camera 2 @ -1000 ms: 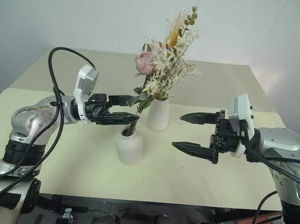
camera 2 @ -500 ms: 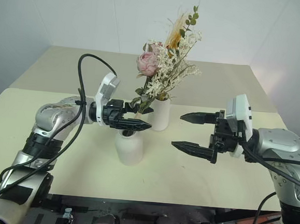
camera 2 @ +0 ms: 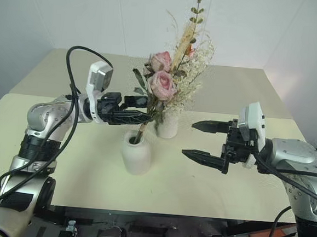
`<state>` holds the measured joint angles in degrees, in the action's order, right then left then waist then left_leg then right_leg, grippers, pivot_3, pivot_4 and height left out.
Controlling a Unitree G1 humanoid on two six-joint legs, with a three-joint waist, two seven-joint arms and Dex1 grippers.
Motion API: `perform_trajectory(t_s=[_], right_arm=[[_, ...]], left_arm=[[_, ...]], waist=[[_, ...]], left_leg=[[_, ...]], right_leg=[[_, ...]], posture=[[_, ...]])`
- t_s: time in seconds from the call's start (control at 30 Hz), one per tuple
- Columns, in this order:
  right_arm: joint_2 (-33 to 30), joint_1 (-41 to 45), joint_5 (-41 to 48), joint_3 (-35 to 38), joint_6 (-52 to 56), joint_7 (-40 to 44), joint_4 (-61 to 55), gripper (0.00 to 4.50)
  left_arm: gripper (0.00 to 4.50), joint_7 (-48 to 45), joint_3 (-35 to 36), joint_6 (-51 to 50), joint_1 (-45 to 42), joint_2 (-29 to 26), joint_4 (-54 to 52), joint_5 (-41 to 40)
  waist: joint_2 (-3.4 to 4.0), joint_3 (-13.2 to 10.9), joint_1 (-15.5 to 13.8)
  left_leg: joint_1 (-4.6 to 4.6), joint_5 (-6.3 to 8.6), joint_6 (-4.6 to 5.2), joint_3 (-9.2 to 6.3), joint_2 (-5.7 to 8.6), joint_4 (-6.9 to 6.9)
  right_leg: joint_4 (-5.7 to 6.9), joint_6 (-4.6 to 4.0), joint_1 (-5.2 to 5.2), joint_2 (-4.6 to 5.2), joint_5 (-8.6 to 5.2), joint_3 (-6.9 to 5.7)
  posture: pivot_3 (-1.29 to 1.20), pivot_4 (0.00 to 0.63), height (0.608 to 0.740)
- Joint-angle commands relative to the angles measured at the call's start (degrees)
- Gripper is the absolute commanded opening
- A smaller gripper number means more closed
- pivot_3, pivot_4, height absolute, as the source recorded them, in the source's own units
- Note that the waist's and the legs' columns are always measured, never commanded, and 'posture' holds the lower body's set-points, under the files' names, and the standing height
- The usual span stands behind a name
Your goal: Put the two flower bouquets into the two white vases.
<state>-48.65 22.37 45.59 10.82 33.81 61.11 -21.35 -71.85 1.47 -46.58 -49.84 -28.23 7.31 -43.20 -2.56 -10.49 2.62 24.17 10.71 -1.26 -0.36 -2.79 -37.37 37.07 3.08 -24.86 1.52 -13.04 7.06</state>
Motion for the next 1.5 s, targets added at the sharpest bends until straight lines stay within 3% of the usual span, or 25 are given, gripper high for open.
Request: perform_trajectory(t_s=[0.03, 0.37, 0.63, 1.0, 1.33, 1.5], right_arm=[[1.0, 2.5, -2.4, -2.1, -2.0, 0.5, 2.3, 4.50], [4.6, 5.7, -6.9, -6.1, -2.5, -0.5, 5.3, 4.50], [1.9, 1.9, -5.9, -1.6, -2.3, 0.6, 3.2, 4.50], [-5.5, -2.1, -4.3, 6.6, -0.7, 3.0, 3.3, 4.50], [-10.6, -6.4, -1.8, 14.1, 1.8, 4.5, 2.9, 4.50], [-11.0, -8.3, -2.1, 15.5, 2.1, 4.0, 2.1, 4.50]], left_arm=[[4.45, 1.7, 2.5, -1.0, 1.1, -0.7, -4.2, -2.3], [4.45, 6.2, 5.6, -0.3, 7.2, -7.1, -7.4, -0.8], [4.45, 3.7, 7.9, 4.9, 13.6, -16.8, -7.6, 3.2], [4.45, 0.3, 13.2, 15.6, 26.1, -25.6, -13.7, 7.5], [4.45, 5.1, 19.2, 14.1, 32.5, -26.7, -21.7, 4.1], [4.45, 6.4, 18.5, 14.7, 32.9, -25.7, -21.8, 4.5]], waist=[[0.00, 0.0, 0.0], [0.00, 0.0, 0.0], [0.00, 0.0, -0.1], [0.01, 0.0, 0.0], [0.01, 0.0, -0.1], [0.01, 0.0, -0.1]], left_leg=[[-0.01, 0.00, 0.00, 0.00, -0.01, 0.00], [0.01, 0.00, 0.00, 0.00, -0.02, 0.01], [0.03, 0.00, 0.00, 0.01, -0.02, 0.01], [0.03, 0.00, 0.00, 0.06, -0.06, 0.02], [0.01, 0.00, 0.00, 0.11, -0.09, 0.04], [-0.01, 0.00, 0.00, 0.11, -0.10, 0.04]], right_leg=[[0.00, 0.00, 0.00, -0.01, 0.00, 0.00], [0.01, -0.01, -0.04, -0.01, 0.01, 0.00], [-0.01, -0.01, -0.04, 0.00, 0.00, -0.02], [-0.01, -0.05, -0.10, 0.01, -0.02, -0.01], [0.00, -0.05, -0.10, 0.02, -0.04, -0.01], [0.00, -0.05, -0.10, 0.01, -0.04, -0.01]], posture=[[0.00, 0.150, 0.740], [0.00, 0.150, 0.740], [0.00, 0.150, 0.740], [0.00, 0.150, 0.740], [0.00, 0.150, 0.740], [0.00, 0.150, 0.740]])
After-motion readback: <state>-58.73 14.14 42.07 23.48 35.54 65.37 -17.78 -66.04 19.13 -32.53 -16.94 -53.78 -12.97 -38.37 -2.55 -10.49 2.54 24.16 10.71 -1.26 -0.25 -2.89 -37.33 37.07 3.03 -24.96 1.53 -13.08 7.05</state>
